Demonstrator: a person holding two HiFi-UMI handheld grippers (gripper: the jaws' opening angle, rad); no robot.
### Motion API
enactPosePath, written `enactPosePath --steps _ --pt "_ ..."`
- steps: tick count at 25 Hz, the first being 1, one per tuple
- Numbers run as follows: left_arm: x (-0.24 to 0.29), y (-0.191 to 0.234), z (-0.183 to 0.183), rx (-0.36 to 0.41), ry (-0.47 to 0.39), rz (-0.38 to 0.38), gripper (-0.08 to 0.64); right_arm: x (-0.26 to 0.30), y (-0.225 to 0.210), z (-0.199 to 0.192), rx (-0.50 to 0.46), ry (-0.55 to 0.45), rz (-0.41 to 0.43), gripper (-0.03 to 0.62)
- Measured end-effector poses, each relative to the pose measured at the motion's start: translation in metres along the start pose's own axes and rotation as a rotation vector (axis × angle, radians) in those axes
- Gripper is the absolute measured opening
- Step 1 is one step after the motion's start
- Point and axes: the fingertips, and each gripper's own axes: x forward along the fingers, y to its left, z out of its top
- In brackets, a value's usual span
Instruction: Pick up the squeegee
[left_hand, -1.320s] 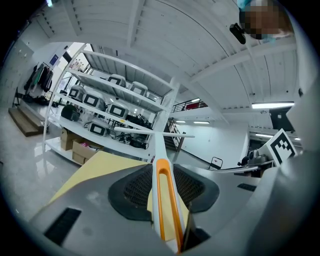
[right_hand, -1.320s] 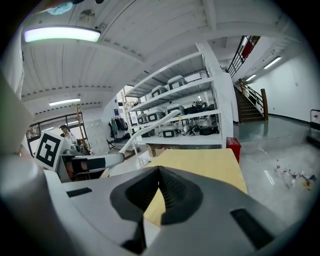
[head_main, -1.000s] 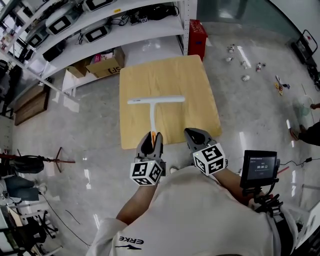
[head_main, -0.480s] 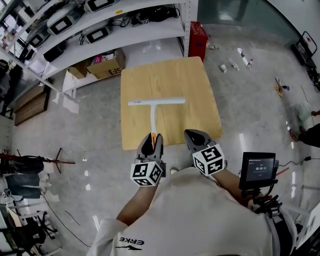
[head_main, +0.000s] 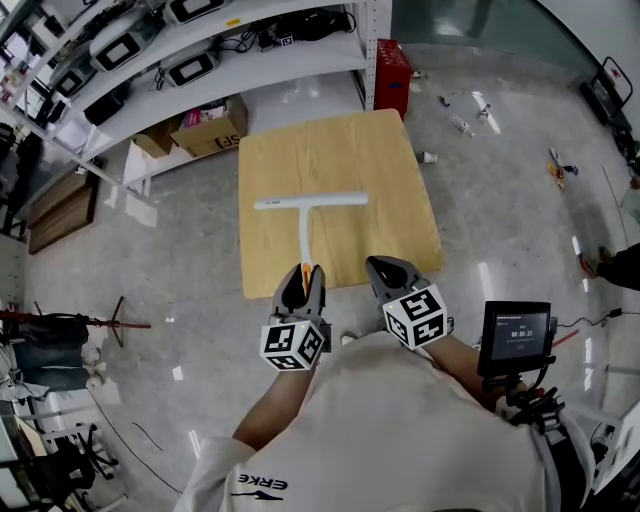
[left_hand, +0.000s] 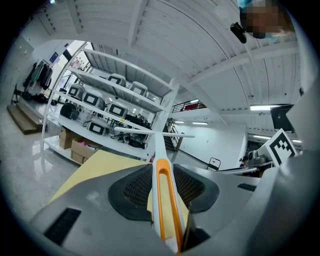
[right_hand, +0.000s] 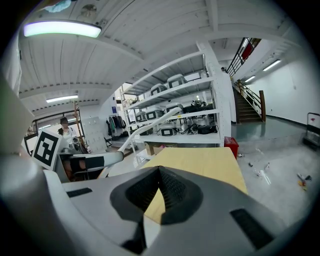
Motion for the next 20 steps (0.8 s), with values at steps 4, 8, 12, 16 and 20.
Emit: enactPosePath --steps 4,8,12,16,20 --pt "0.001 -0.001 0.000 0.003 0.004 -0.005 0.132 -0.001 -0.001 -0.001 0.003 0.000 -0.003 0.003" --pt "0.002 -0.003 -0.004 0.011 0.011 -0.008 0.132 -0.001 -0.003 -0.004 0.007 -0.002 -0.004 0.003" --pt "0.003 -0.004 -0.007 0.017 0.020 -0.013 0.132 -0.002 -0.004 -0.007 0.009 -0.003 -0.005 0.003" --pt "0.004 -0.005 -0.009 0.023 0.025 -0.018 0.131 -0.002 -0.005 -0.007 0.009 -0.004 -0.004 0.003" --pt "0.006 -0.003 -0.012 0.025 0.024 -0.015 0.132 -0.001 -0.006 -0.010 0.005 -0.005 0.001 0.003"
